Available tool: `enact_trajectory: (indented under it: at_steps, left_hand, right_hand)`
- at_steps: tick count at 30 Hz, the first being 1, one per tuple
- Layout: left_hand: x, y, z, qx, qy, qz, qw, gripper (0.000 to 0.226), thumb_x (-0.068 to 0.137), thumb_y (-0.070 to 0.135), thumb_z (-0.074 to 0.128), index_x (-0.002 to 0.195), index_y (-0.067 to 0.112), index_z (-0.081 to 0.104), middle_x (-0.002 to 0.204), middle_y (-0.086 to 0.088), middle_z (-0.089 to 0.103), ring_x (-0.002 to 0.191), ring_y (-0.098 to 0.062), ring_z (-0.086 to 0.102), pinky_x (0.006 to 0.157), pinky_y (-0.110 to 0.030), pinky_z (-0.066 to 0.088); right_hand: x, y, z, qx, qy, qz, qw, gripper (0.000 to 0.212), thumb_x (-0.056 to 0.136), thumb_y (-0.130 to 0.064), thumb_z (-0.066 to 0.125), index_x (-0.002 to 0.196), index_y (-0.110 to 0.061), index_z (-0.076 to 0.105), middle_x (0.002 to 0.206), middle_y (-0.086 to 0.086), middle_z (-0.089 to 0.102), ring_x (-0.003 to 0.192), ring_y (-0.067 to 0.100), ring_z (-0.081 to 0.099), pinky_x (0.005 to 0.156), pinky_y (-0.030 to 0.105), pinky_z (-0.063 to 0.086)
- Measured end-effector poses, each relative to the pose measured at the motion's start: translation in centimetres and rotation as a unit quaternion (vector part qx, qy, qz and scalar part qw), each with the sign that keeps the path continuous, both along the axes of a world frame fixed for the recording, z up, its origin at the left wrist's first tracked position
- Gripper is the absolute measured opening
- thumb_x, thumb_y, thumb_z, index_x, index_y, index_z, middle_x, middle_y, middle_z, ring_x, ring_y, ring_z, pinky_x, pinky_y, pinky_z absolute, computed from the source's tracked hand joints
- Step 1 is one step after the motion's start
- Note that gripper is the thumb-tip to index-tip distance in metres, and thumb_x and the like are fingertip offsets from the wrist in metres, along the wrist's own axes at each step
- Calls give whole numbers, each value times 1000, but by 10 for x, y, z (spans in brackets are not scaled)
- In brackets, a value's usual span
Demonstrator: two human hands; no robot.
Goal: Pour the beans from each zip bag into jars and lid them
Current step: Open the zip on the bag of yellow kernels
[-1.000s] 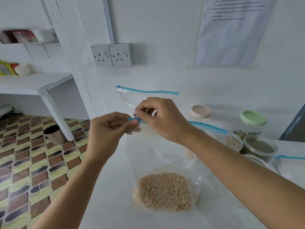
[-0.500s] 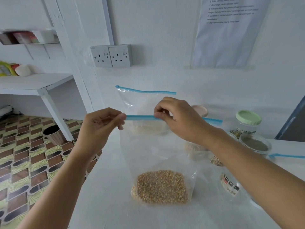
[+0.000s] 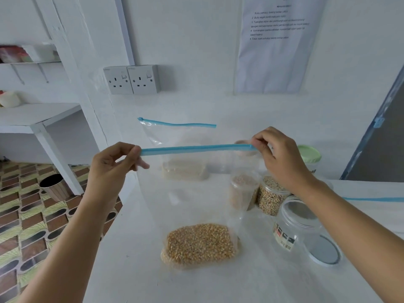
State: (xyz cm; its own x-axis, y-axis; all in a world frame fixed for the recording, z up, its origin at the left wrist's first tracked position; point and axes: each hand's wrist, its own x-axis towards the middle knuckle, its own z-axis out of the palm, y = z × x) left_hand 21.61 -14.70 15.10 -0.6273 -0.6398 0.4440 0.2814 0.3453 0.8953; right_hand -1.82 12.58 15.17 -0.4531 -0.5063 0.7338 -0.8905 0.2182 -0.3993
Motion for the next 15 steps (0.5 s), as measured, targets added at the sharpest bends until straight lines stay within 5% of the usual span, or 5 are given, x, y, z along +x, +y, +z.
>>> enact_trajectory:
  at_steps: [3, 6, 9, 15]
  left_hand:
    - [0, -6, 8, 38, -46, -86, 995, 28, 82, 44, 79, 87, 16, 78, 76, -11, 70, 74, -25, 62, 86, -39, 53]
    - [4, -13, 20, -2, -158, -183, 970, 56, 73, 62, 82, 100, 14, 79, 85, -9, 68, 71, -17, 58, 72, -21, 53]
    - [6, -1, 37, -131, -273, -238, 923, 30, 92, 42, 65, 97, 16, 78, 75, -3, 65, 68, -14, 55, 71, -12, 46]
    - [-18, 16, 60, -267, -354, -241, 864, 22, 92, 38, 68, 97, 19, 78, 79, 1, 74, 67, -17, 68, 75, -26, 52]
  right_hand:
    - [6, 0, -4, -24, -18, -3, 1000, 16, 102, -5, 58, 89, -10, 66, 83, -8, 55, 74, 8, 51, 68, 12, 39]
    - [13, 0, -11, -24, -39, 3, 999, 15, 103, -7, 57, 92, -13, 65, 85, -17, 54, 76, -2, 52, 69, 9, 36]
    - [24, 1, -16, -35, -64, 10, 997, 14, 104, -11, 55, 94, -17, 62, 84, -11, 57, 74, -4, 52, 67, 9, 35]
    - [36, -12, -24, -10, -148, -7, 989, 20, 90, -33, 76, 101, -18, 67, 104, -8, 67, 78, -5, 58, 65, 8, 38]
